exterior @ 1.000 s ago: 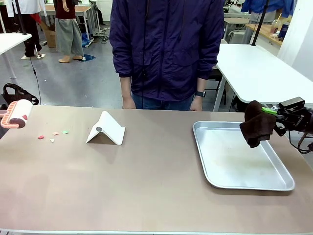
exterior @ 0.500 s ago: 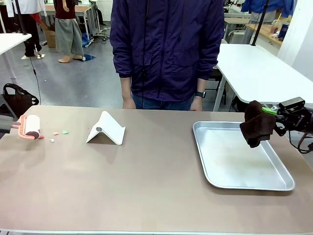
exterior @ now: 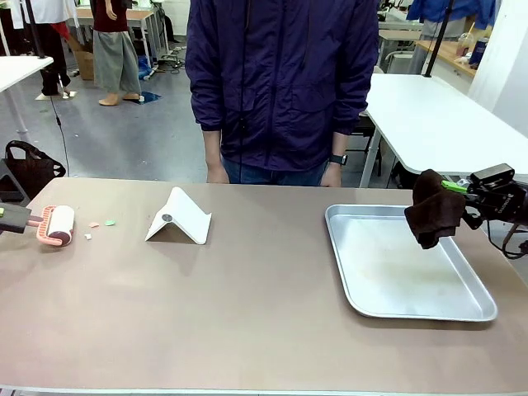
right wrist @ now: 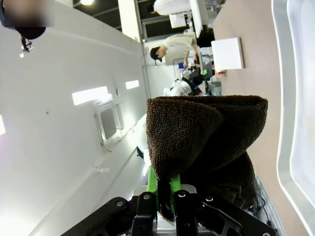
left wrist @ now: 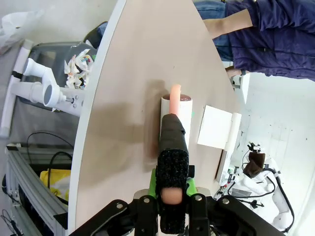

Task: Clean the surface of the table.
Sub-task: Clean the area not pointed to by the person.

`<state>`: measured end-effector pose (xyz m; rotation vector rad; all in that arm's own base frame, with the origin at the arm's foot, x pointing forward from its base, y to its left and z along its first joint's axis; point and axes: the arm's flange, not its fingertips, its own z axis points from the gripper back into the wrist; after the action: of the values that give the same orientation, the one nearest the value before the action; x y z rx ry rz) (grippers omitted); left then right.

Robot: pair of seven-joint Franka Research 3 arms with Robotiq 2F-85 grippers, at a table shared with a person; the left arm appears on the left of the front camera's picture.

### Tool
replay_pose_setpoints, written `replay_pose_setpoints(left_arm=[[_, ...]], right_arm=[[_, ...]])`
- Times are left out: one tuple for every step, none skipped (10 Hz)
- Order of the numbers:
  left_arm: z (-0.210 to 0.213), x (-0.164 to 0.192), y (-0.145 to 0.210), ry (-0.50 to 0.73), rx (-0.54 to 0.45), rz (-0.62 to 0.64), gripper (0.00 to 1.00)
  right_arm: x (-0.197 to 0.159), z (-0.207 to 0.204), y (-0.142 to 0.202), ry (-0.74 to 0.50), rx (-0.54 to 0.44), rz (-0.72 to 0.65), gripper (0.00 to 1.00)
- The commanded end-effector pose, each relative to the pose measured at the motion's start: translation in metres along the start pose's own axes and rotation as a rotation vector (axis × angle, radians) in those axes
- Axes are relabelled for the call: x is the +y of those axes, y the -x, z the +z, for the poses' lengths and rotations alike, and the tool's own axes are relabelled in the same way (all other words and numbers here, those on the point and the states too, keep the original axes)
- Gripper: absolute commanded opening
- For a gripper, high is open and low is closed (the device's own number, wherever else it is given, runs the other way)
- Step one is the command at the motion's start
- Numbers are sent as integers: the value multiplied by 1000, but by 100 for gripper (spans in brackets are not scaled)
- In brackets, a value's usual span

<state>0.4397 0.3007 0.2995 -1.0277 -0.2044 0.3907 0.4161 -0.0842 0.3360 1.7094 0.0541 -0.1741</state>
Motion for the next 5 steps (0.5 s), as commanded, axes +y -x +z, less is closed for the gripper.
replay_pose_setpoints(left_arm=[[-9,9,-4,-79,10,4,22],[-14,9,-4,-87,26,-1,22],[-21,8,-4,-97,42,-15,22],[-29,8,-3,-98,66,-18,22],[-38,6,-1,-104,97,-28,22]], right_arm=[[7,-1,-3,-21,6,-4,11],[7,-1,-3,-21,6,-4,11],[7,-1,-3,-21,6,-4,11],[7,-1,-3,-21,6,-4,11],[7,-1,-3,-21,6,-4,11]])
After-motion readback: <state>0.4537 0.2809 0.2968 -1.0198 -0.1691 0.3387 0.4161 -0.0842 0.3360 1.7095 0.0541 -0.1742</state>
